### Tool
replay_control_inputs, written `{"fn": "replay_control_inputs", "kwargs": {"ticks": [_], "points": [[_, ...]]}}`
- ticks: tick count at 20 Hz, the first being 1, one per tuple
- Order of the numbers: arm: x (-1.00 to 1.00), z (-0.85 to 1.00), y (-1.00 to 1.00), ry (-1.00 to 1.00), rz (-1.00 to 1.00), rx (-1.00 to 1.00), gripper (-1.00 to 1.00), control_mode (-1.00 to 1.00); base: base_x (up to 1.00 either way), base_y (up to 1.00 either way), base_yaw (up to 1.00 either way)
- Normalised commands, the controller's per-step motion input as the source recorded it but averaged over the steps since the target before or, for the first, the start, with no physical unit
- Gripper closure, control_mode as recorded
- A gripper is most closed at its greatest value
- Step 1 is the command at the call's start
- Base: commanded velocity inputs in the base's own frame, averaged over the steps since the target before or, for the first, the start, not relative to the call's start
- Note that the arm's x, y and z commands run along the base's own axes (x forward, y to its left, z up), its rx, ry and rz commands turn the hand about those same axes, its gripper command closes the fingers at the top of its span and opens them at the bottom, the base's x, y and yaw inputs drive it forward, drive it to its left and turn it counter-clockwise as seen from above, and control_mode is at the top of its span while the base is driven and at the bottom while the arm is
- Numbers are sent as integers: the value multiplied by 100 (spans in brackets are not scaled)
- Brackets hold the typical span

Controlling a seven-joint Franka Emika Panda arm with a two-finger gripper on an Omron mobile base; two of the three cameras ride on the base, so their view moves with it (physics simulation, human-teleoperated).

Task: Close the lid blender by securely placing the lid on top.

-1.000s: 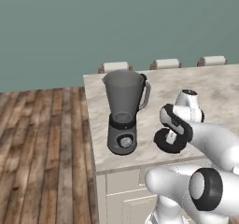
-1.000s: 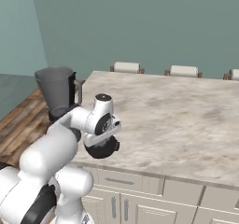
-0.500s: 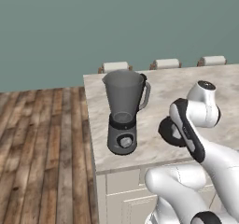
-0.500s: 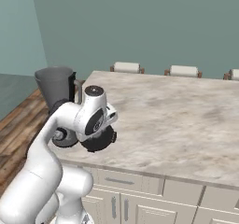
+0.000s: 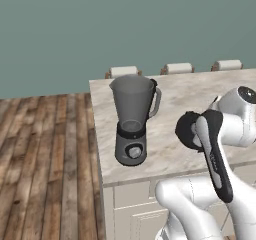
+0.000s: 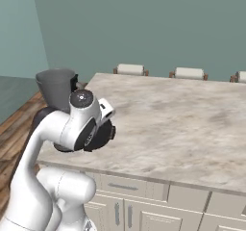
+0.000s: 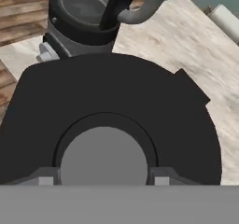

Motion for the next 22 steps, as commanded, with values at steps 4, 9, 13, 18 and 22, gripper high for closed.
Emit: {"fn": "replay_control_inputs", "kwargs": {"ticks": [4,9,13,18,22], "points": [[-25,84,0,-24,0,0,100,-100,0,0,0],[-19,96,0,-15,0,0,100,-100,0,0,0],[-6,90,0,-1,0,1,100,-100,0,0,0],[1,65,14,1,0,4,100,-100,0,0,0],[10,54,34,4,0,5,100,-100,0,0,0]]}}
